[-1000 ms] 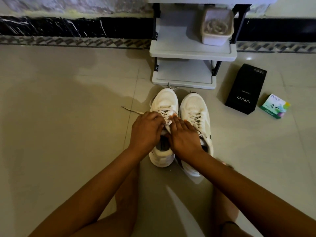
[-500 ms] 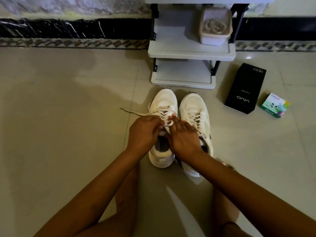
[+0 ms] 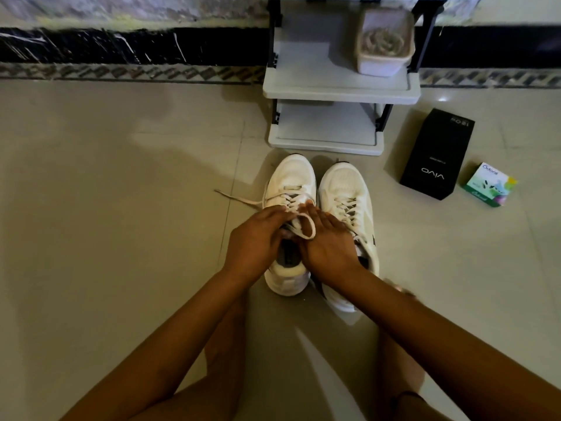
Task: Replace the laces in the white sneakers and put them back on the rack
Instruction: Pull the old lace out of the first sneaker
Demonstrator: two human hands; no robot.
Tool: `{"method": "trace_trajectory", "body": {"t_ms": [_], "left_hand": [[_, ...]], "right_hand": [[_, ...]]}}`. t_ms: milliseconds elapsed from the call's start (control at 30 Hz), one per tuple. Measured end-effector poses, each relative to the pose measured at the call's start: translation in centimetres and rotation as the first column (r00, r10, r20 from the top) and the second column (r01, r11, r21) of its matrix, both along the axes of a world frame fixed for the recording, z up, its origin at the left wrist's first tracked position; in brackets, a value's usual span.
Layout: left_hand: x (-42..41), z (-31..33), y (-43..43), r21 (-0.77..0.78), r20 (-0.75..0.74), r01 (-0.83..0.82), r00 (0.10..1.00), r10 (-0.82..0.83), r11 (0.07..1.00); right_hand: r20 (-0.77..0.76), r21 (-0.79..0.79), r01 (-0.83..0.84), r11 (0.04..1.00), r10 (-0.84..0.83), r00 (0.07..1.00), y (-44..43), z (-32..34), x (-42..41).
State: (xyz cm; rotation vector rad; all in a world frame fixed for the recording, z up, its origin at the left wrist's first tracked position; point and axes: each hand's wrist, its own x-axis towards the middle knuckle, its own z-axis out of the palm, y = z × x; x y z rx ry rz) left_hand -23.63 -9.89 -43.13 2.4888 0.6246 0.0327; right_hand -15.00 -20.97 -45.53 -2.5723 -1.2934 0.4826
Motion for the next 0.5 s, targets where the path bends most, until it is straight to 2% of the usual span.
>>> {"method": "trace_trajectory", "body": {"t_ms": [67, 167, 233, 300, 400, 433, 500], "left_hand": [[0.1, 0.2, 0.2, 0.045, 0.054, -0.002, 0.999, 0.0, 0.999], [1.0, 0.9, 0.4, 0.171, 0.06, 0.049, 0.996, -0.06, 0.984], [1.4, 1.1, 0.4, 0.197, 0.055, 0.056, 0.996, -0.068, 0.979], [1.2, 1.2, 0.4, 0.098, 0.114, 0.009, 0.993, -0.02, 0.995], [0.9, 2.1, 0.2, -0.269, 0.27, -0.056, 0.954, 0.131, 0.962], [0.9, 2.3, 0.2, -0.333, 0.293, -0.062, 0.942, 0.165, 0.941], [0.9, 2.2, 0.4, -0.317, 0.287, -0.044, 0.948, 0.14, 0.948]], "right_hand": [[-0.03, 0.03, 0.039, 0.999, -0.038, 0.999, 0.0, 0.4, 0.1], [-0.032, 0.028, 0.05, 0.998, -0.049, 0.998, 0.0, 0.5, -0.2], [-0.039, 0.029, 0.069, 0.997, -0.068, 0.997, 0.0, 0.1, 0.0], [-0.014, 0.007, 0.044, 0.999, -0.043, 0.999, -0.1, 0.1, 0.0], [0.008, -0.012, 0.008, 1.0, -0.008, 1.0, -0.2, 0.1, 0.2], [0.02, -0.011, 0.016, 1.0, -0.016, 1.0, -0.3, 0.2, 0.2], [0.027, -0.005, 0.017, 1.0, -0.017, 0.999, -0.2, 0.3, 0.2]]}}
